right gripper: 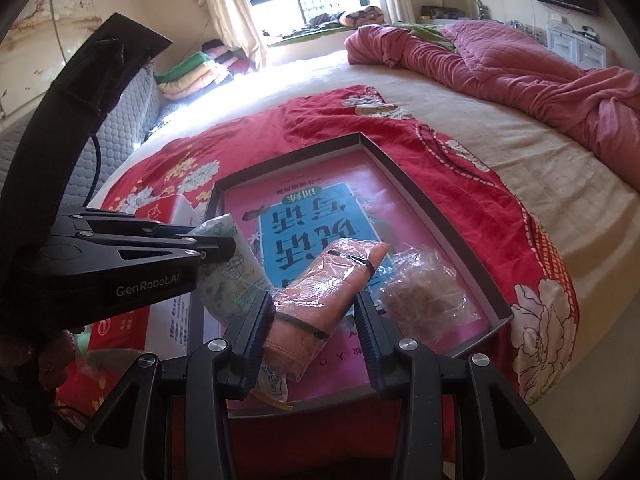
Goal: Organize soft objects
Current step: 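Carry the packet and the pink roll over the pink book box, then lower both items into the pink box and open both tools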
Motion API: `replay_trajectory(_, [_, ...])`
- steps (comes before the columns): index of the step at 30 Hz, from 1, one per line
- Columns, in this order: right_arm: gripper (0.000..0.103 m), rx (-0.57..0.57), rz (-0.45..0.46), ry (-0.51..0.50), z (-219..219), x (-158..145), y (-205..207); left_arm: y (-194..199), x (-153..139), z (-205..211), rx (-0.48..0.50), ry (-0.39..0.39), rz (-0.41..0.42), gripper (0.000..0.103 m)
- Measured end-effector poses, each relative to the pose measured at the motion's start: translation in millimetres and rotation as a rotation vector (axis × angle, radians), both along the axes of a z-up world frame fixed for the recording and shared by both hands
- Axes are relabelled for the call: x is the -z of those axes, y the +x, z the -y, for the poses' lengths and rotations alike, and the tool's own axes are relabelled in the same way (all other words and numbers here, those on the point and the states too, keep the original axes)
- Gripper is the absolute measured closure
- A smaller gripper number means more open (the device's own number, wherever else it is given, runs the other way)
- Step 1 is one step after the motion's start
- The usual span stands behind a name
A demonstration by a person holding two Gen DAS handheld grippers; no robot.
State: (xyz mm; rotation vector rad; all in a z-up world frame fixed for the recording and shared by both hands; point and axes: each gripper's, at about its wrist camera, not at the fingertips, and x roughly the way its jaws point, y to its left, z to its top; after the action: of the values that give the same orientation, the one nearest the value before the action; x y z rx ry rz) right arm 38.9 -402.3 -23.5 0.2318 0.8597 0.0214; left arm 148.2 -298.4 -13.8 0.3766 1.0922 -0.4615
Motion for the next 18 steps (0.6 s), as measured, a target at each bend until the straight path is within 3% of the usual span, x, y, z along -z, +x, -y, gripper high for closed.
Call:
replay_trajectory(11, [0.059,0.019,-0.044,-0.031,3.7,11.8,4.6,-2.7,0.8,0.8,0.012,-0.002,-0.017,0.085])
replay_trajectory(18, [0.057,0.032,-0.094,0.008,8.4,19.7,6.9,-0.9,2.3,-2.0,0.011,0.007,-0.038,0.084])
